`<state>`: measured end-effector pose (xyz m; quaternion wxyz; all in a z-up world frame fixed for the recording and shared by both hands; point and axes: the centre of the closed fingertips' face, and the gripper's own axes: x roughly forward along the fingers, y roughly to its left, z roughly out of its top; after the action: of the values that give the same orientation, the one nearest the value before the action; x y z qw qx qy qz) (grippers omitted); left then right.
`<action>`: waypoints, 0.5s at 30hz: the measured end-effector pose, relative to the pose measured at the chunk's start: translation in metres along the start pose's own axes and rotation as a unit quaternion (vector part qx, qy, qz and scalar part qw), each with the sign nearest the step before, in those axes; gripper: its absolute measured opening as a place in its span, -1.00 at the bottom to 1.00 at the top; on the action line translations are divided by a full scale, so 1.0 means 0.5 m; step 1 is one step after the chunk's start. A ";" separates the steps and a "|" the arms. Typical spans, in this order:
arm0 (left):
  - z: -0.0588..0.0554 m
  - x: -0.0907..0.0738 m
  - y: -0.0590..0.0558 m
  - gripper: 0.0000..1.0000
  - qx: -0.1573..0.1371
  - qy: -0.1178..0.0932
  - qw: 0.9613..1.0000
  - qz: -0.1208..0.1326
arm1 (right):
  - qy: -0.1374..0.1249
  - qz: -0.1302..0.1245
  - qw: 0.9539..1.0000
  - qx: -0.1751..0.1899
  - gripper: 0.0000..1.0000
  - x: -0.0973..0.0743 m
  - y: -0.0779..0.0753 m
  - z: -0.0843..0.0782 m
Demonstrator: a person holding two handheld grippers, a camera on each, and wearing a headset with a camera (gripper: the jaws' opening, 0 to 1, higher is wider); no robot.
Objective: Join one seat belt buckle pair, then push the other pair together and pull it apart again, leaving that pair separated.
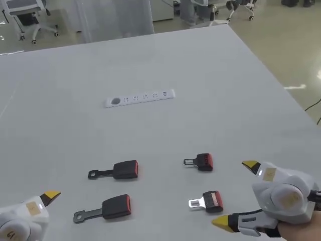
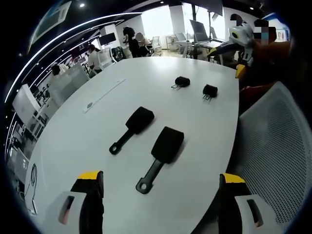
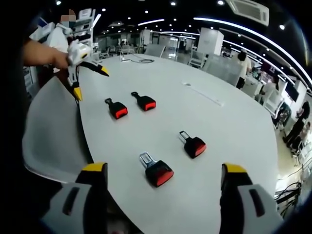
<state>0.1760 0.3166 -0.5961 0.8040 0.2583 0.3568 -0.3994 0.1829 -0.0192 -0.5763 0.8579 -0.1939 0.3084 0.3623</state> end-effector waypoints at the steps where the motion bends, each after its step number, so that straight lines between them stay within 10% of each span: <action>1: 0.000 0.000 0.000 1.00 0.001 0.000 1.000 0.000 | -0.001 0.000 1.000 0.001 0.94 -0.001 0.000 0.000; 15: 0.014 0.007 -0.006 1.00 0.005 -0.006 1.000 -0.017 | -0.006 0.003 1.000 0.021 0.62 -0.013 -0.006 0.001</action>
<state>0.1776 0.3085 -0.5949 0.7979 0.2534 0.3544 -0.4166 0.1817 -0.0242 -0.5714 0.8627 -0.1725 0.3110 0.3594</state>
